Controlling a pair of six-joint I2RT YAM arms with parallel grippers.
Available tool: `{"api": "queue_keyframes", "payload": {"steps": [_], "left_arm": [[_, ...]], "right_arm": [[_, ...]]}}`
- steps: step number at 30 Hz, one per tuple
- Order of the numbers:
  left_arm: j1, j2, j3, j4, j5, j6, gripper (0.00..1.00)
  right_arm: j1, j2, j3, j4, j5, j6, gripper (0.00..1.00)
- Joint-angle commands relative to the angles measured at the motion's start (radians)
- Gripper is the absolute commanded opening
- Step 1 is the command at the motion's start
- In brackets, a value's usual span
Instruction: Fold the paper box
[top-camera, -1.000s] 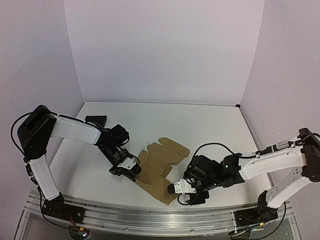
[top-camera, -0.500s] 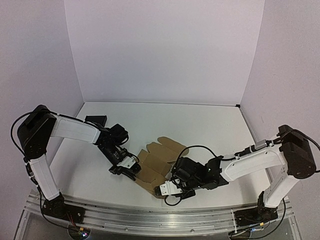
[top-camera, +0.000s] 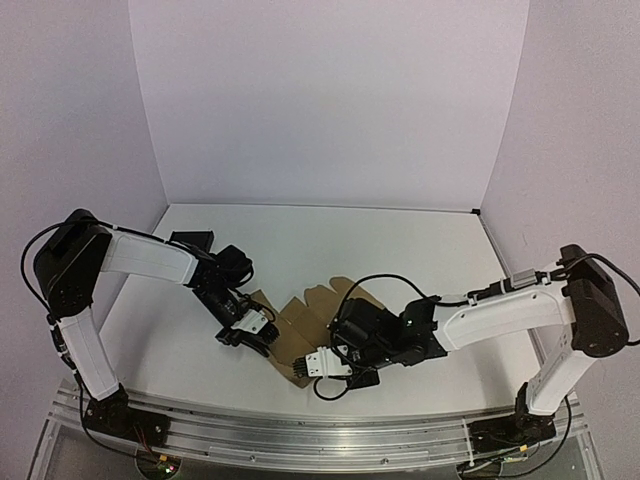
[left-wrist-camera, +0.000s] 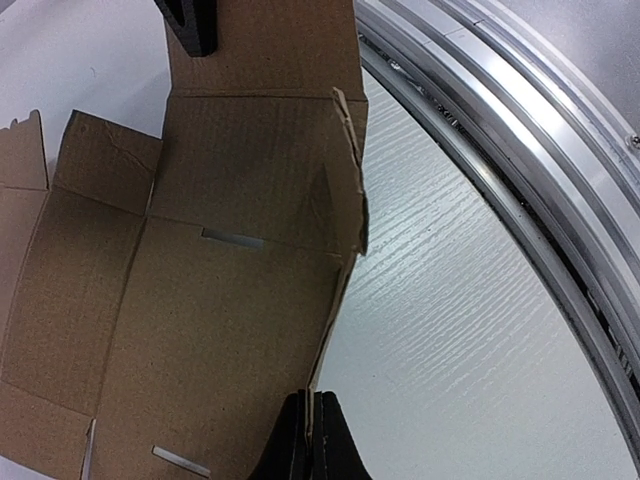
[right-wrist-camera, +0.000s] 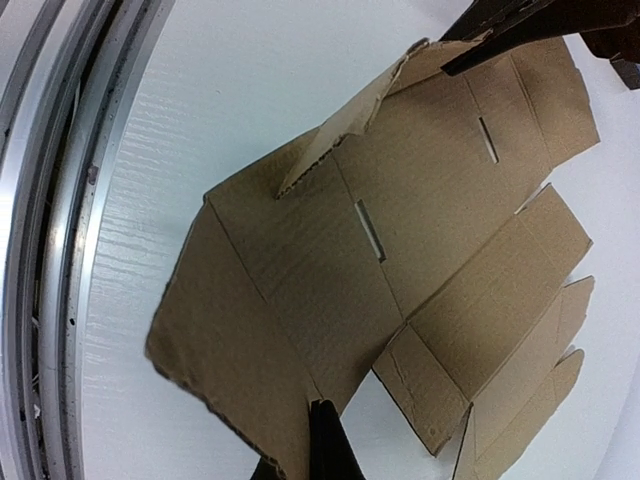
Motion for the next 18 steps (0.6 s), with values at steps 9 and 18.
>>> {"api": "queue_keyframes", "payload": {"steps": [9, 18], "left_arm": [[0.001, -0.081, 0.048, -0.117, 0.111, 0.019, 0.49], [0.002, -0.125, 0.018, -0.031, 0.120, -0.180, 0.56]], "right_arm": [[0.004, 0.031, 0.182, -0.071, -0.143, 0.190, 0.00], [0.003, 0.089, 0.258, -0.079, -0.151, 0.377, 0.00]]}}
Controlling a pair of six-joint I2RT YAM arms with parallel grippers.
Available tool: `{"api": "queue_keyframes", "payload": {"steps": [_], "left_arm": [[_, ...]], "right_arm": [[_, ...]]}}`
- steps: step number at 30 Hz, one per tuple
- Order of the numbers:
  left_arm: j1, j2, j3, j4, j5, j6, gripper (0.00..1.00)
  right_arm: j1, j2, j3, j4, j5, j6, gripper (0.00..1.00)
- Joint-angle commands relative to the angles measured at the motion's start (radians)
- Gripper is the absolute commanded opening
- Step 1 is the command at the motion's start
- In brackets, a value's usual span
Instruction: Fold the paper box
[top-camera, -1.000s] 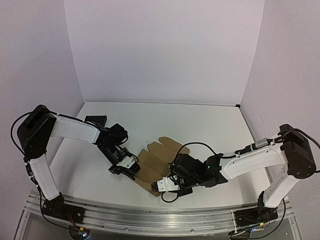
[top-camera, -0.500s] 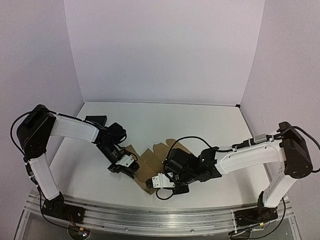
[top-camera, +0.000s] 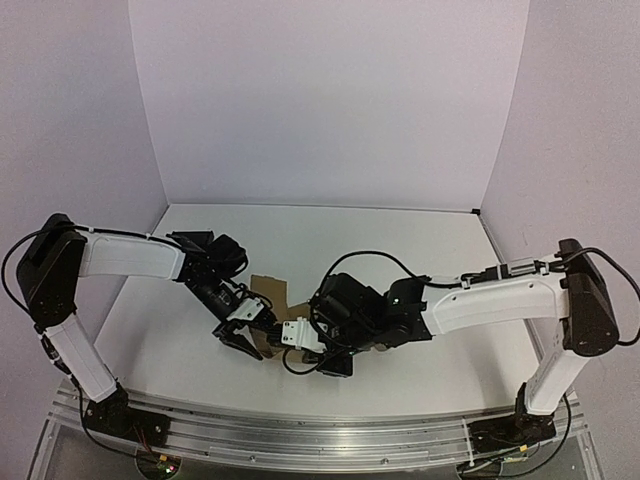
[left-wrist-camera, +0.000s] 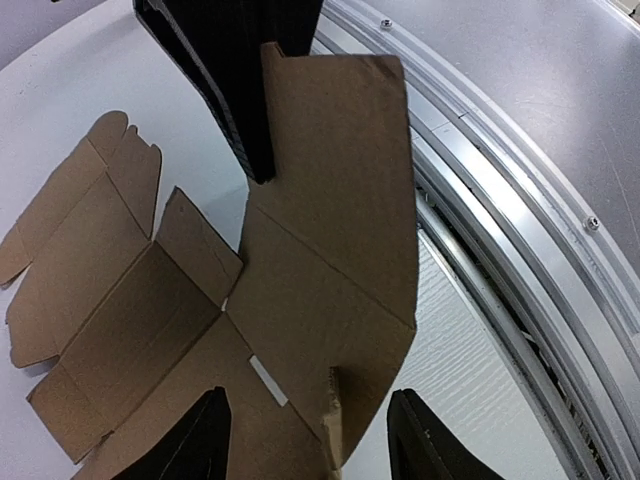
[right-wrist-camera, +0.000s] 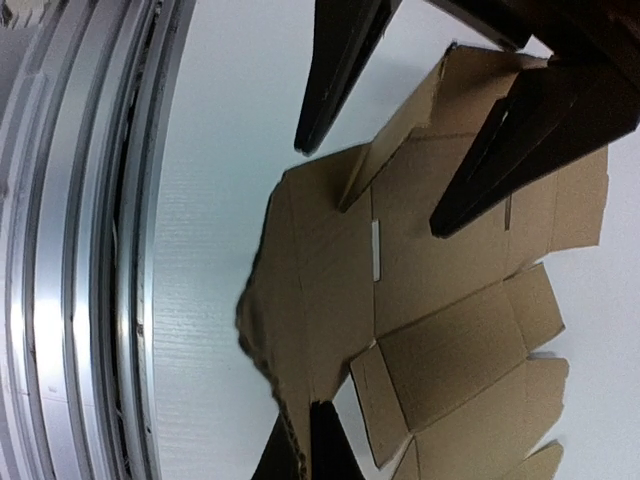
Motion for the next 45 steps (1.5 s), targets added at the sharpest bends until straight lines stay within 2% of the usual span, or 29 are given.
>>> {"api": "queue_keyframes", "payload": {"steps": [1, 5, 10, 14, 16, 20, 23, 26, 28, 30, 32, 37, 41, 45], "left_arm": [[0.005, -0.017, 0.014, 0.024, 0.017, -0.092, 0.56], [0.016, -0.017, 0.016, 0.000, 0.001, -0.064, 0.58], [0.106, -0.023, 0.097, -0.136, 0.094, 0.000, 0.71], [0.157, -0.058, 0.137, -0.187, 0.168, -0.021, 0.79], [0.179, -0.063, 0.133, -0.145, 0.151, -0.118, 0.77], [0.206, -0.032, 0.060, 0.057, 0.024, -0.310, 0.71], [0.206, -0.011, 0.050, 0.272, -0.052, -0.674, 0.64], [0.206, -0.001, 0.071, 0.386, -0.155, -1.137, 0.70], [0.204, 0.001, 0.090, 0.388, -0.166, -1.323, 0.72], [0.196, -0.001, 0.089, 0.398, -0.177, -1.450, 0.71], [0.177, 0.001, 0.080, 0.398, -0.216, -1.513, 0.68], [0.138, 0.029, 0.069, 0.370, -0.282, -1.546, 0.62], [0.121, 0.037, 0.087, 0.356, -0.295, -1.567, 0.53], [0.097, 0.051, 0.100, 0.345, -0.325, -1.567, 0.40]], "right_arm": [[0.004, 0.039, 0.051, -0.001, -0.052, 0.128, 0.00], [0.002, 0.074, 0.076, -0.022, -0.100, 0.195, 0.01], [-0.006, 0.107, 0.081, -0.042, -0.146, 0.305, 0.00], [-0.022, 0.128, 0.096, -0.042, -0.188, 0.374, 0.00], [-0.031, 0.133, 0.105, -0.041, -0.205, 0.391, 0.00], [-0.033, 0.133, 0.120, -0.043, -0.231, 0.395, 0.00], [-0.033, 0.131, 0.136, -0.050, -0.242, 0.400, 0.00], [-0.033, 0.128, 0.146, -0.057, -0.239, 0.410, 0.00], [-0.033, 0.128, 0.146, -0.062, -0.241, 0.415, 0.00], [-0.033, 0.130, 0.145, -0.064, -0.243, 0.413, 0.00], [-0.033, 0.133, 0.152, -0.068, -0.243, 0.411, 0.00], [-0.033, 0.144, 0.178, -0.081, -0.247, 0.402, 0.00], [-0.033, 0.154, 0.196, -0.088, -0.253, 0.393, 0.00], [-0.034, 0.176, 0.225, -0.099, -0.255, 0.387, 0.00]]}}
